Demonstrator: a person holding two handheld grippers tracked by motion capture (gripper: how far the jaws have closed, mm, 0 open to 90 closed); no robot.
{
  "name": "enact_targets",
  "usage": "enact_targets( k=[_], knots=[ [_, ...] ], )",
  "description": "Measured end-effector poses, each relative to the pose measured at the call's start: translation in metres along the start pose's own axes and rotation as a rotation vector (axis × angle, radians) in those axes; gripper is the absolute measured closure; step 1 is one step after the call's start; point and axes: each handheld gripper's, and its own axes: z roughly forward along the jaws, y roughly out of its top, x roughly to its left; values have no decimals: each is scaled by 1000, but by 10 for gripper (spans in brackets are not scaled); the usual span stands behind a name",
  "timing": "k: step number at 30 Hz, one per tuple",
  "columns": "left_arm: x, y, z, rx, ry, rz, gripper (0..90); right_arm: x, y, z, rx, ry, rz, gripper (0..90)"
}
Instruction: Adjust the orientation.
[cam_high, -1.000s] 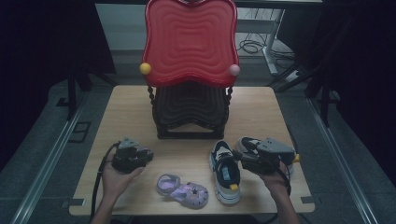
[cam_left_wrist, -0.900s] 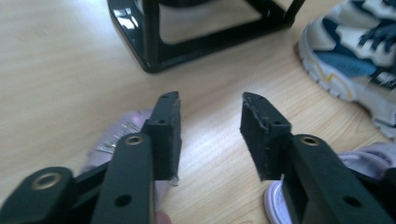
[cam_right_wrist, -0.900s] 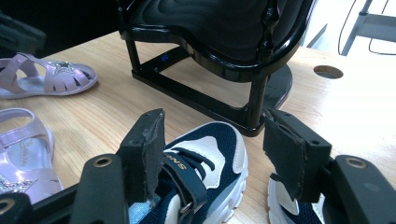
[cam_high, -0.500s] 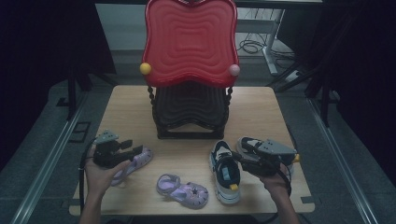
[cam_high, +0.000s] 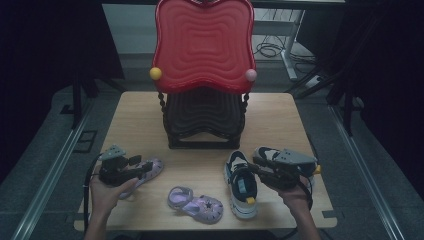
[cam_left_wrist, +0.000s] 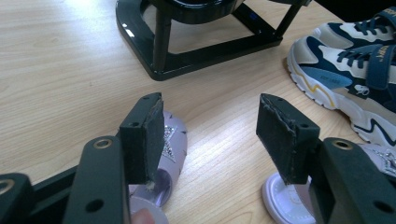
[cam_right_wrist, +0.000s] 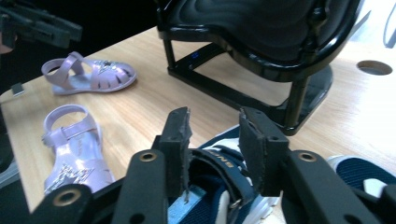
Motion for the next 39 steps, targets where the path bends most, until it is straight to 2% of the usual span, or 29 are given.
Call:
enact_targets(
  k=[4, 9, 10, 14, 16, 20, 26, 30, 39],
  knots=[
    [3, -2, -1, -11, -17, -16, 417, 4, 1, 0, 22, 8, -16, 698],
    [3, -1, 2, -2, -22, 7, 411, 14, 3, 2, 39, 15, -38, 777],
    [2, -1, 2, 5, -28, 9, 407, 20, 4, 4, 54, 32, -55, 816],
    [2, -3, 1, 7, -28, 4, 406, 31, 6, 7, 69, 63, -78, 877],
    [1, -4, 0, 17, -13, -4, 407, 37, 7, 7, 67, 77, -90, 894],
    [-1, -2, -6, 5, -6, 2, 406, 49, 9, 6, 57, 109, -105, 898],
    [3, -3, -9, 6, 2, -10, 404, 63, 12, 14, 67, 155, -124, 899],
    [4, -5, -9, 13, 0, -9, 403, 75, 11, 24, 94, 192, -138, 900],
    [1, -5, -5, 33, -6, -2, 396, 94, 5, 43, 161, 237, -163, 900]
  ],
)
